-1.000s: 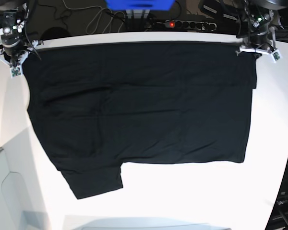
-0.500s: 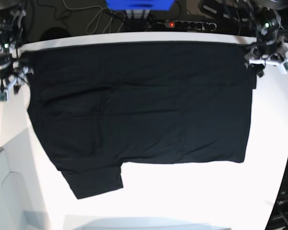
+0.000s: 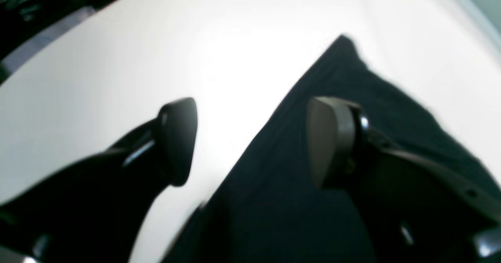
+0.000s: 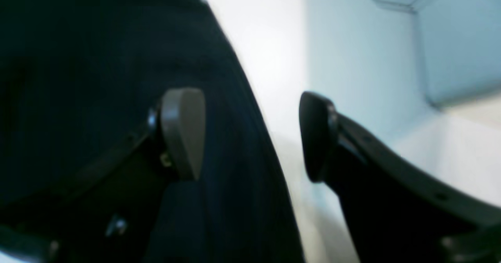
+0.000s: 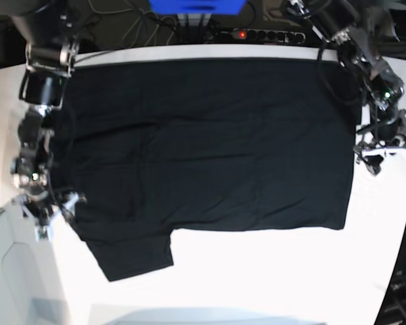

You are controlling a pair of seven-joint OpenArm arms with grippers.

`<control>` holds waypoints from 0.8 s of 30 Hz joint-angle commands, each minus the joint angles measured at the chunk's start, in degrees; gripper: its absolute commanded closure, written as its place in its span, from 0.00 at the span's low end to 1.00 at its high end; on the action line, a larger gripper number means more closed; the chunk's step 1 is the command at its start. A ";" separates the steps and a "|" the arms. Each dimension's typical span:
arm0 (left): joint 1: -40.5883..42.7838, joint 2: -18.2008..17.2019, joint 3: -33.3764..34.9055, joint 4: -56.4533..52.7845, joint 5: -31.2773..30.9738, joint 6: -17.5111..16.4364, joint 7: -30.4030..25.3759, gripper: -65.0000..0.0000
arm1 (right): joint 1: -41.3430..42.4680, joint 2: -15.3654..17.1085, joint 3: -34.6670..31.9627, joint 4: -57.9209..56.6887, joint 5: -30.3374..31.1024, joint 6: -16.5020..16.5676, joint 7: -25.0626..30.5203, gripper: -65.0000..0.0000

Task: Fold the T-shirt properly
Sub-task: 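Move both grippers along the shirt sides and grasp the hem corners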

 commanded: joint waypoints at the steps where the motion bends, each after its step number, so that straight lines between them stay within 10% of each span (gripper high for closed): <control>1: -1.31 -2.05 1.51 -0.59 -0.34 -0.01 -1.11 0.35 | 3.40 0.93 -0.17 -2.79 -0.42 -0.29 2.65 0.41; 12: -12.03 -8.55 6.87 -15.98 -0.34 -0.01 -1.20 0.35 | 15.45 1.90 -0.52 -32.94 -0.60 -0.55 22.78 0.41; 24: -19.24 -12.33 14.43 -33.65 1.85 -0.01 -11.40 0.35 | 14.66 0.49 -0.52 -39.36 -0.69 -0.55 24.01 0.48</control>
